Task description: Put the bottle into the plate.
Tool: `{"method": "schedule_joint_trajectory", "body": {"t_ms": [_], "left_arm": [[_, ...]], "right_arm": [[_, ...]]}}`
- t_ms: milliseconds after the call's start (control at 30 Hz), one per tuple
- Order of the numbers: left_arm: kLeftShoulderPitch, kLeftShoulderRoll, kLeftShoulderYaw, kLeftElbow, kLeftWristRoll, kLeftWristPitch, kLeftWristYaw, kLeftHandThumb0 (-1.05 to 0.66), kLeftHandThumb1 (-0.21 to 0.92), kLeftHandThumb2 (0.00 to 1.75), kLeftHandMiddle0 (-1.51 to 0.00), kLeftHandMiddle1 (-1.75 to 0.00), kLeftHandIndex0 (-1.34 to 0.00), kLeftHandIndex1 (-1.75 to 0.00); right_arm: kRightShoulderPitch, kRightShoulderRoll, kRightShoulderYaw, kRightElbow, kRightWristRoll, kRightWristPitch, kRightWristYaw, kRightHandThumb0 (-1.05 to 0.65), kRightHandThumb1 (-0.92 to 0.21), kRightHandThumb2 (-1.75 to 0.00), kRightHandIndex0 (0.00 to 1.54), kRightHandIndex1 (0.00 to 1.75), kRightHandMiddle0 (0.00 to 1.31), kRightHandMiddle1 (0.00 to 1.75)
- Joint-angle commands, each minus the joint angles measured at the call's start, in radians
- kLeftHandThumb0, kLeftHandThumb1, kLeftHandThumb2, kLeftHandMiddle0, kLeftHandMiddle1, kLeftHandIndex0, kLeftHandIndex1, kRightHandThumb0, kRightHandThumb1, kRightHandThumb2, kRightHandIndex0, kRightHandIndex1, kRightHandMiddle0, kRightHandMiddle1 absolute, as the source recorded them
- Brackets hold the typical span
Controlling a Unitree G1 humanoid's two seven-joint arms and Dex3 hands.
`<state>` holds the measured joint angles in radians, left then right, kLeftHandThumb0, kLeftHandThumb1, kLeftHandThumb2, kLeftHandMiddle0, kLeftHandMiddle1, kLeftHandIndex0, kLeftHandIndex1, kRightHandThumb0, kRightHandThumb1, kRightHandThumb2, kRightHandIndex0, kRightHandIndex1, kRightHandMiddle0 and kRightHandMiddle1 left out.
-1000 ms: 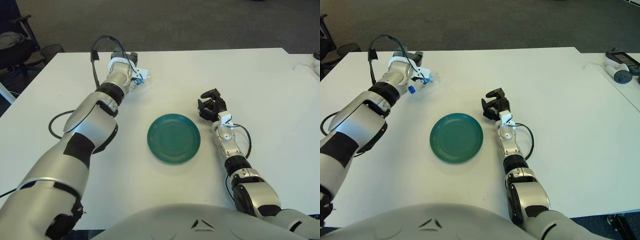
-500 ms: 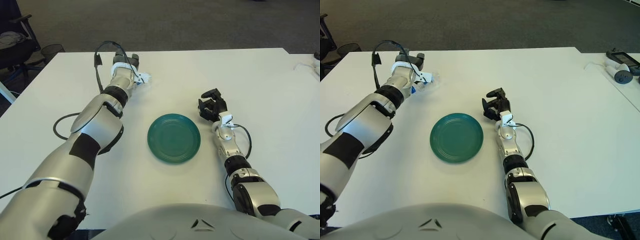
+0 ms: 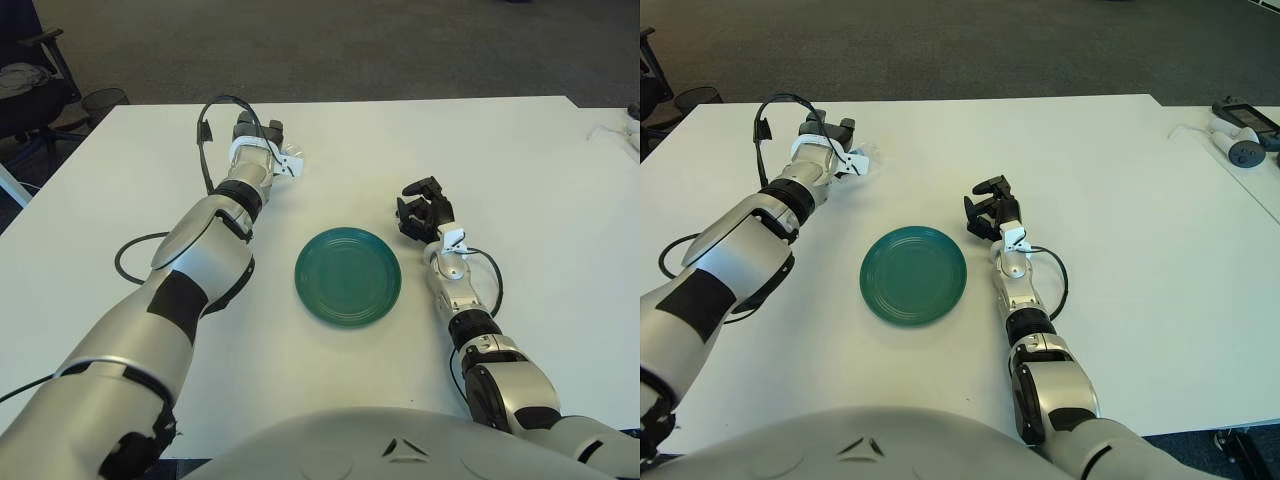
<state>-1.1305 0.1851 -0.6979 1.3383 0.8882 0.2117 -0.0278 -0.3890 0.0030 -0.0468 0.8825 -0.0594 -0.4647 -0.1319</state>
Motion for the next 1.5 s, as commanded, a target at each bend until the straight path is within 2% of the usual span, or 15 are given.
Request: {"method": "schedule_joint_trajectory", "body": {"t_ms": [0, 733, 1000, 1467], "left_arm": [[-0.001, 0.006, -0.004, 0.001, -0.005, -0.002, -0.015, -1.05, 0.92, 0.97, -0.01, 0.0, 0.0, 0.0], [-0.015, 0.004, -0.007, -0.008, -0.014, 0.018, -0.046, -1.05, 0.92, 1.0, -0.04, -0.01, 0.0, 0.0], [-0.004, -0.003, -0.026, 0.005, -0.007, 0.003, -0.068, -1.05, 0.92, 1.04, -0.04, -0.01, 0.0, 0.0], [0.1, -0.075, -0.016, 0.044, -0.026, 0.015, -0.012, -1.05, 0.92, 1.03, -0.06, -0.02, 0.0, 0.0]], "right_arm": [[0.115, 0.022, -0.001, 0.14, 0.006, 0.12, 0.007, -0.01, -0.6, -0.87, 0.54, 1.47, 0.29, 1.69], [0.112, 0.018, -0.006, 0.154, 0.011, 0.107, 0.018, -0.01, -0.6, -0.86, 0.54, 1.47, 0.29, 1.69], [0.101, 0.014, -0.014, 0.171, 0.015, 0.108, 0.026, -0.01, -0.6, -0.86, 0.54, 1.47, 0.29, 1.69], [0.096, 0.016, -0.02, 0.182, 0.012, 0.091, 0.03, -0.01, -0.6, -0.86, 0.53, 1.47, 0.3, 1.69]]}}
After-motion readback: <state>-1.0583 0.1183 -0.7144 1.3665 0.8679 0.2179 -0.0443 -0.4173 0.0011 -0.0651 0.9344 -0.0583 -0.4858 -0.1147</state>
